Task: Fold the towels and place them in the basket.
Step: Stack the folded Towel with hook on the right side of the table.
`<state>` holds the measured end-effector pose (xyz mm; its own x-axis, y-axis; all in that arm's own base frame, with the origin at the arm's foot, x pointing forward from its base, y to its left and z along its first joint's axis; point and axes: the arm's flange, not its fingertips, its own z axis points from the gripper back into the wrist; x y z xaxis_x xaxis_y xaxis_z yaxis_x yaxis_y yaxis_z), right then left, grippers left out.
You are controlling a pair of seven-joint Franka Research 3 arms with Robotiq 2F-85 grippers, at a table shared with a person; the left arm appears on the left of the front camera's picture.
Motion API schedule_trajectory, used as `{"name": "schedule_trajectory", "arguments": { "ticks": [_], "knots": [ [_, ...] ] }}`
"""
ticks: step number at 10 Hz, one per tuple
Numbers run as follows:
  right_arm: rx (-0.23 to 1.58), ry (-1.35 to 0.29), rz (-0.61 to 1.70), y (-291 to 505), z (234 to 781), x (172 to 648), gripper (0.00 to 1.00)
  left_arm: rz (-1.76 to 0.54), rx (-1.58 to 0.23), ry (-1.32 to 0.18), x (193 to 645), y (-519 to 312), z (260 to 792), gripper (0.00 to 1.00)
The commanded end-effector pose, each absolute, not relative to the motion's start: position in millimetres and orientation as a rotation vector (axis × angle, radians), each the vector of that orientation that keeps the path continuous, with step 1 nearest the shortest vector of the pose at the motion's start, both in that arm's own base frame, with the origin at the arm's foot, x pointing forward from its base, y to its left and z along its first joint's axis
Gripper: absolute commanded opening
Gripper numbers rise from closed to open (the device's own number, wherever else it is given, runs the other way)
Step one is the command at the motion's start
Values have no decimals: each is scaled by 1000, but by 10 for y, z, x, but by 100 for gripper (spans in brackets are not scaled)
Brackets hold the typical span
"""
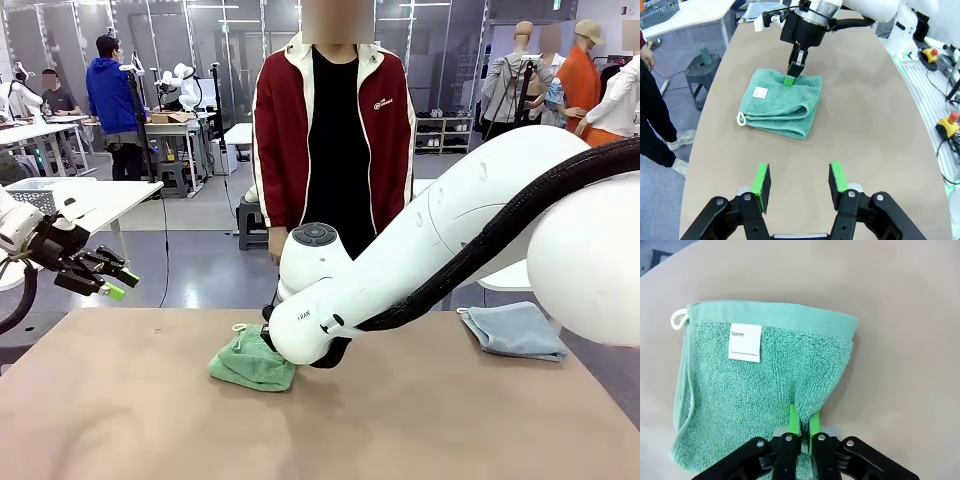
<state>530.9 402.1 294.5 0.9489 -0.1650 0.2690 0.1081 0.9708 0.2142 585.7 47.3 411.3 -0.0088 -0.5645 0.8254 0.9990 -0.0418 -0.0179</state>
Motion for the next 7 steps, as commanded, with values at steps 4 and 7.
{"name": "schedule_trajectory", "arguments": {
  "ticks": [4,7],
  "knots": [
    [199,-290,-140,4021,2945,5309,0,-1471,-788,-724,5854,470,4113,61],
    [199,-290,-140,4021,2945,5309,0,-1471,-788,-724,5854,470,4113,61]
  ]
}}
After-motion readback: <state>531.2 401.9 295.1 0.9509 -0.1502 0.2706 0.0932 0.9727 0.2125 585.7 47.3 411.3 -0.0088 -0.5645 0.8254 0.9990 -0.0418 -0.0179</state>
